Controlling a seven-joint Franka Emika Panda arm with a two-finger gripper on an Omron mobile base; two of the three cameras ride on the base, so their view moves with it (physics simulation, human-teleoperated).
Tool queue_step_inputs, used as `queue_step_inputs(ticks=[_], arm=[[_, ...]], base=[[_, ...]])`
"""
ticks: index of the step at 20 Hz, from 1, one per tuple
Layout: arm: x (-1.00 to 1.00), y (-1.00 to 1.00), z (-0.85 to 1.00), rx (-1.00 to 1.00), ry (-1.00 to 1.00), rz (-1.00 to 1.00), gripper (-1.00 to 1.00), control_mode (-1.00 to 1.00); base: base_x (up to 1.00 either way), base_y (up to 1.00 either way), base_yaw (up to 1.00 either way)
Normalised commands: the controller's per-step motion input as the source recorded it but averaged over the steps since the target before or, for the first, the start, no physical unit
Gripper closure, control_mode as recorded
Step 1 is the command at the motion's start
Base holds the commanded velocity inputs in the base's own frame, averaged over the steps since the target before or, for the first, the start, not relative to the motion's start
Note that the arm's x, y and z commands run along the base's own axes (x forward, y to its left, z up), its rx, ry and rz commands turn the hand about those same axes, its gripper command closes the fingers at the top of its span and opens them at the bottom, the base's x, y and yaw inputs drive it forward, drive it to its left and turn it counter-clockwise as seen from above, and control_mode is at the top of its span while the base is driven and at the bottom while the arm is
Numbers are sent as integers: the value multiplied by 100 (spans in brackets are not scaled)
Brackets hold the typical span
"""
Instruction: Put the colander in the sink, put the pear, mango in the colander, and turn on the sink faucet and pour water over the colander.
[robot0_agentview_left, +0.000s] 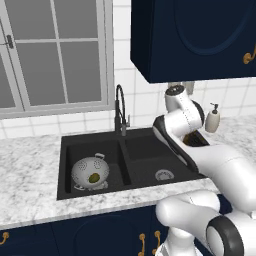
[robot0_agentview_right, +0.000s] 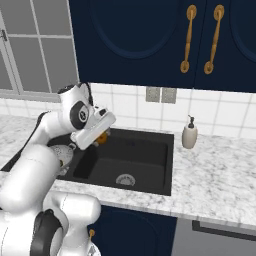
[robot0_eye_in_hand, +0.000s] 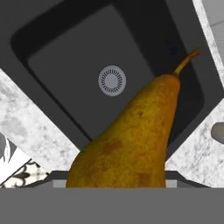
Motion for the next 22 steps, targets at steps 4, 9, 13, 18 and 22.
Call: queue_step_inputs(ticks=[4,9,13,18,22], arm=[[19,100,4,0,-15,0,100,-100],[28,100,1,2,-17,0,100,-100],[54,100,0,7,-9,0,100,-100],[60,100,0,17,-2,3,100,-100],[58,100,-3,18,-1,6,100,-100]], base=[[0,0,0],[0,0,0],[0,0,0],[0,0,0],[0,0,0]])
